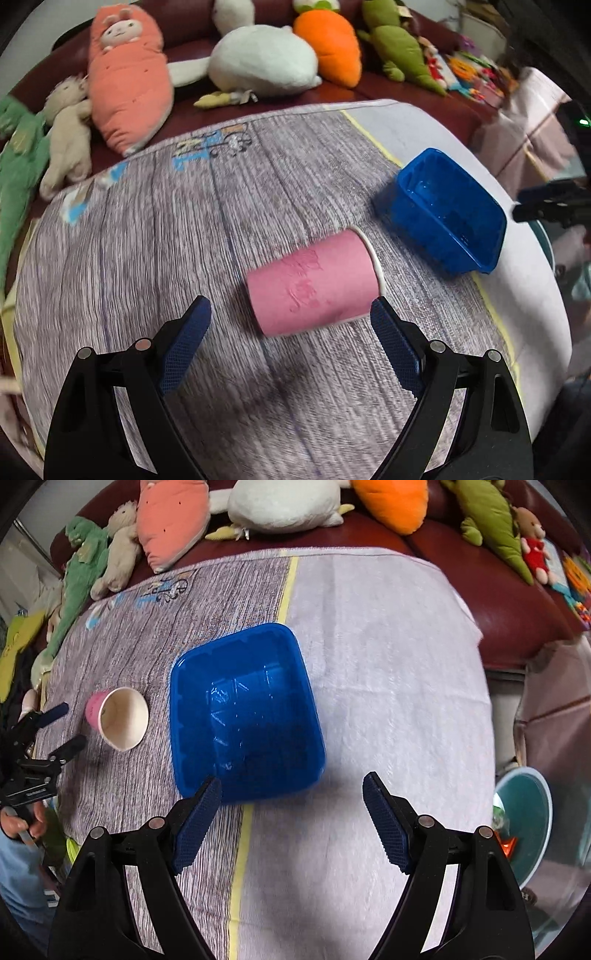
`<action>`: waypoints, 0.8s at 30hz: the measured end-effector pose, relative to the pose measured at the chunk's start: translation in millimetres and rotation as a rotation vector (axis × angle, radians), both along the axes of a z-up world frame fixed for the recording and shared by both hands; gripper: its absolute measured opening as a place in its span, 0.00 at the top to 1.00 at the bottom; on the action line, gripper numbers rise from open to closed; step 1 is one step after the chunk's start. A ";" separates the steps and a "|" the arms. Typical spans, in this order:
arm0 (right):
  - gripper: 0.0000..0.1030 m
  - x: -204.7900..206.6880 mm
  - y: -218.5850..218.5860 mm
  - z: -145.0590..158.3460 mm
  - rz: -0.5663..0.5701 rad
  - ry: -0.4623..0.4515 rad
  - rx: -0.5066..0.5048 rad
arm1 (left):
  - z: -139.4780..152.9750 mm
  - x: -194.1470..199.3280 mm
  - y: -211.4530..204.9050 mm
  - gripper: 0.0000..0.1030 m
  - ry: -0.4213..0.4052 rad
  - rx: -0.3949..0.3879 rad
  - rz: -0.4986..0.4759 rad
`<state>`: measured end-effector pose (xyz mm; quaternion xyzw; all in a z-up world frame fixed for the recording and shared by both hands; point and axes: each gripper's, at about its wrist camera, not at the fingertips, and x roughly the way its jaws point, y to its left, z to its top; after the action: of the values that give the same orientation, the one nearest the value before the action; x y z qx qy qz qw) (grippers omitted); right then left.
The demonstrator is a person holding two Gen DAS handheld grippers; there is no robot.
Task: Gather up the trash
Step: 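Grasp the pink paper cup with the left tool while the right tool grasps the blue tray rim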
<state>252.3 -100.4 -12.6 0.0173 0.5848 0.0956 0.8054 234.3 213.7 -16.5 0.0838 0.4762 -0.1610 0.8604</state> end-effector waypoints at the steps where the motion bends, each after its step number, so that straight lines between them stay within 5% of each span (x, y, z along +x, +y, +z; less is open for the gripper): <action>1: 0.27 3.9 0.7 -2.6 0.002 0.001 -0.002 | 2.4 3.7 2.3 0.14 -0.004 -0.001 -0.015; 5: 0.44 22.4 6.3 -16.1 0.010 0.016 -0.001 | 5.6 18.9 4.0 0.14 -0.010 0.011 -0.079; 9: 0.50 36.6 8.2 -29.8 0.001 0.028 0.000 | 0.0 33.3 -0.4 0.14 0.008 0.035 -0.141; 14: 0.88 43.4 11.7 -46.5 0.013 0.049 0.007 | -13.8 38.6 -8.9 0.14 0.045 0.022 -0.226; 19: 0.90 37.2 15.0 -44.9 0.027 0.042 0.017 | -15.0 26.5 -20.6 0.14 0.073 -0.013 -0.303; 24: 0.91 23.2 12.7 -38.3 0.038 0.039 0.030 | -34.5 -0.4 -47.5 0.14 0.079 0.095 -0.376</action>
<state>275.4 -87.8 -50.9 0.0202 0.5991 0.1191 0.7915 233.9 166.2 -51.0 0.2056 0.4928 -0.2995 0.7907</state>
